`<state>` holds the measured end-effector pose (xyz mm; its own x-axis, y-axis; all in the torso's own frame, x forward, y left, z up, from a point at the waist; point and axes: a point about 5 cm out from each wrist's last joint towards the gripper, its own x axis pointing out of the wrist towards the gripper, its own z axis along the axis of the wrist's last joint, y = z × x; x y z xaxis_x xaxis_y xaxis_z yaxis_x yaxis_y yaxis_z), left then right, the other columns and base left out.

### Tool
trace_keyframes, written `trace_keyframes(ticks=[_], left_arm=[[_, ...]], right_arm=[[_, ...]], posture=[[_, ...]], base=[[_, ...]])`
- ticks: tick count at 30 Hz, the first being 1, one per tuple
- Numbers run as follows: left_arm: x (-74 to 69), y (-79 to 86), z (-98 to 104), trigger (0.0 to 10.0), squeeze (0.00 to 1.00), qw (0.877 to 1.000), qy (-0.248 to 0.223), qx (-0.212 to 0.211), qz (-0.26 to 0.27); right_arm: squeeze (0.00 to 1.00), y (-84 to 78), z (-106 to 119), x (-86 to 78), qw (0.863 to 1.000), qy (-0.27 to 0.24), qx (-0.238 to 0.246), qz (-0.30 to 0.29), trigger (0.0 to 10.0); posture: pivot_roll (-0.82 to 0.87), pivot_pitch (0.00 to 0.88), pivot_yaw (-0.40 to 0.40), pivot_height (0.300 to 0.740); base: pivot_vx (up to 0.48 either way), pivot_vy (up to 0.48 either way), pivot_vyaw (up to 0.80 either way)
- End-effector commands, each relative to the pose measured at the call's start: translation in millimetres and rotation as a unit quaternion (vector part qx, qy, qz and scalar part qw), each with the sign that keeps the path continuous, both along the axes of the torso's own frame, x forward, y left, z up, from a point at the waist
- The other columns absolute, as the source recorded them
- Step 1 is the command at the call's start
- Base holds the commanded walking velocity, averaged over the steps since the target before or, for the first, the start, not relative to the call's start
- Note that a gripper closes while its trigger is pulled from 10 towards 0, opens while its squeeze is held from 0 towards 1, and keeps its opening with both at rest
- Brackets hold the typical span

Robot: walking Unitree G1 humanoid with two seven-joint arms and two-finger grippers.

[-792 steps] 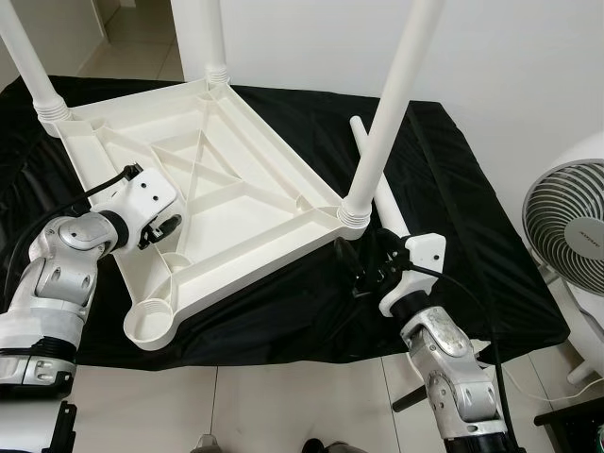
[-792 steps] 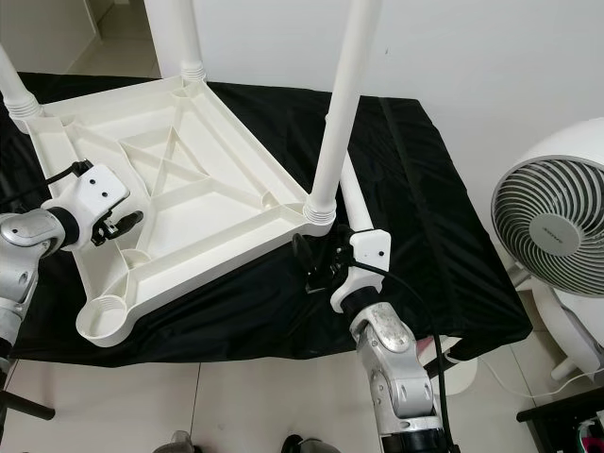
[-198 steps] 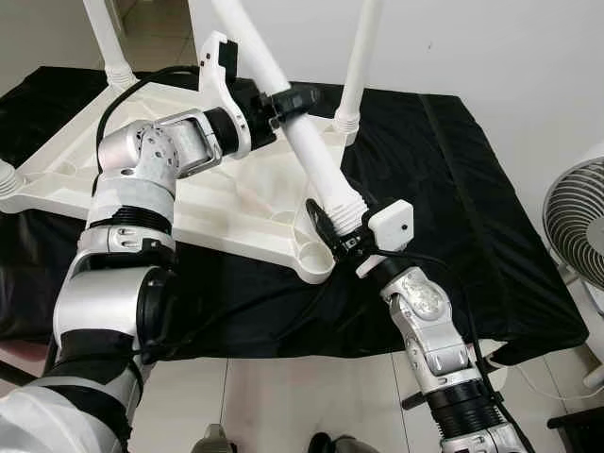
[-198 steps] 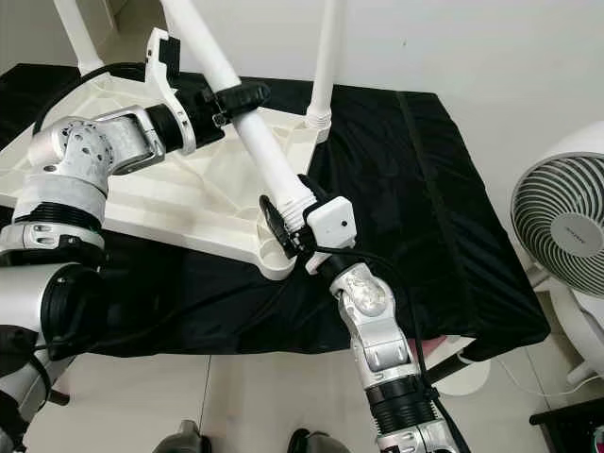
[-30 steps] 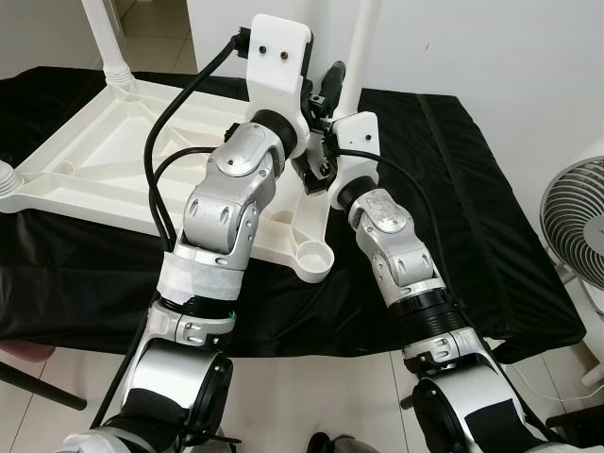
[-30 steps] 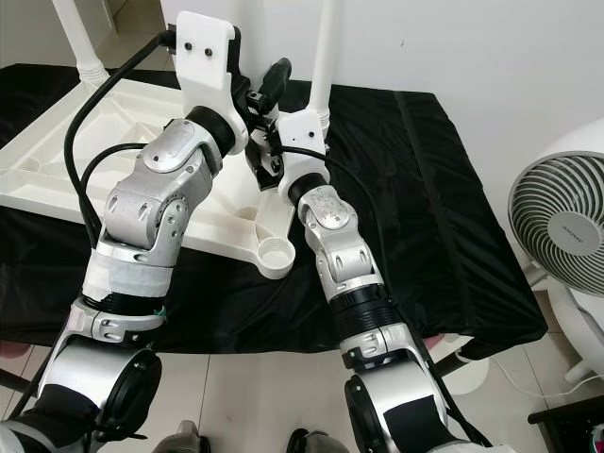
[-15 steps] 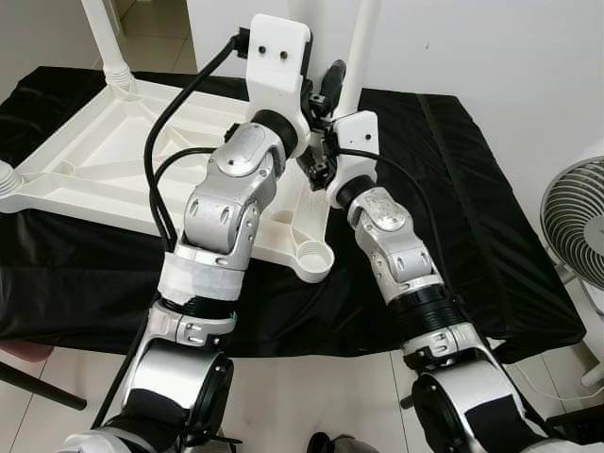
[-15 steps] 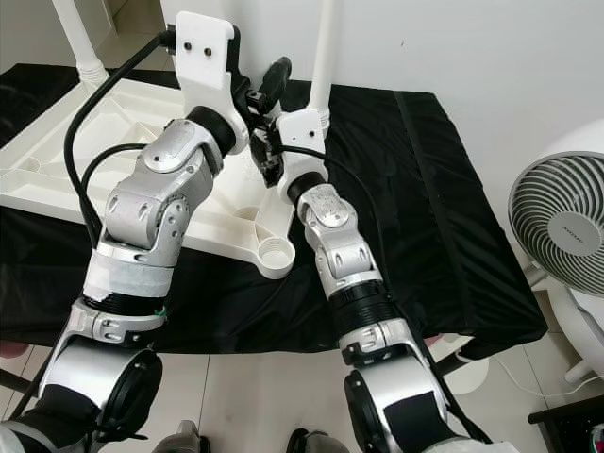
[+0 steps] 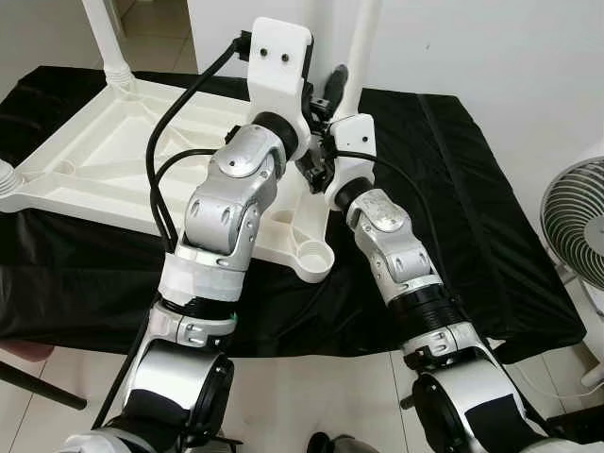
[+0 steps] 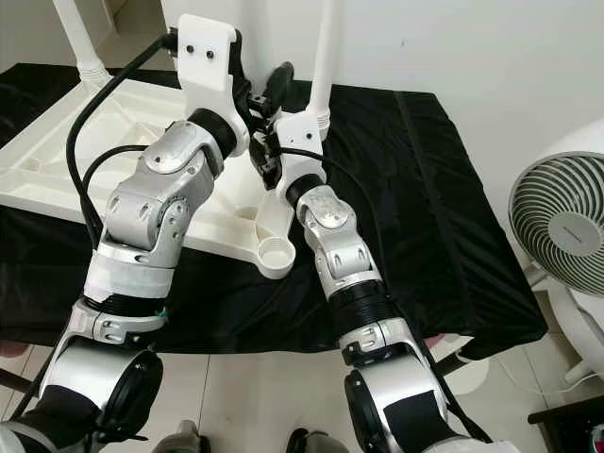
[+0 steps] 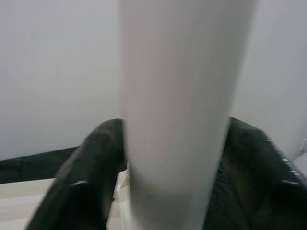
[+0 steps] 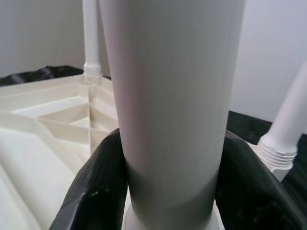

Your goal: Building children table

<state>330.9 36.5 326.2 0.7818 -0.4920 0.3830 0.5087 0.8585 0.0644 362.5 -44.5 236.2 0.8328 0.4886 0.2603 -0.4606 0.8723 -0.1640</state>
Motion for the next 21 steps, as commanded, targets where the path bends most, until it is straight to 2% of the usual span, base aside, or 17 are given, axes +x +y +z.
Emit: trace_keyframes(ticks=[1, 10, 11, 12, 17, 21], left_arm=[[-5.5, -8.7, 0.8, 10.0, 1.0, 0.999, -0.006, -0.001, -0.032], [-5.0, -2.4, 0.9, 10.0, 1.0, 0.999, -0.007, 0.004, -0.036], [-4.8, -1.1, 0.6, 10.0, 0.72, 0.999, -0.006, 0.003, -0.038], [-4.5, 0.7, 0.2, 10.0, 0.0, 0.999, -0.003, 0.001, -0.039], [-4.7, 4.9, -0.7, 10.0, 0.0, 0.999, -0.001, -0.002, -0.041], [-3.6, 19.3, 0.9, 10.0, 0.0, 0.999, 0.002, -0.022, -0.043]], right_arm=[[0.0, 7.3, -4.8, -2.1, 1.0, 0.013, -0.003, 0.007, 10.0], [0.0, 3.6, -10.6, -2.6, 0.999, 0.03, 0.018, -0.01, 10.0], [0.0, 2.5, -10.4, -2.5, 0.999, 0.029, 0.021, -0.014, 10.0], [0.0, 1.7, -10.3, -2.5, 0.999, 0.03, 0.025, -0.017, 10.0], [0.0, 0.1, -10.3, -2.7, 0.999, 0.031, 0.033, -0.023, 10.0], [0.0, -6.1, -11.8, -2.0, 0.996, 0.04, 0.058, -0.047, 10.0]], posture=[[0.15, 0.072, -0.075, 0.74], [0.15, 0.071, -0.071, 0.74], [0.15, 0.071, -0.071, 0.74], [0.15, 0.07, -0.068, 0.74], [0.15, 0.067, -0.066, 0.74], [0.15, 0.063, -0.064, 0.74]], base=[[0.0, 0.0, 0.0], [0.0, 0.0, 0.0], [0.0, 0.0, 0.0], [0.0, 0.0, 0.0], [0.0, 0.0, 0.0], [0.0, 0.0, 0.0]])
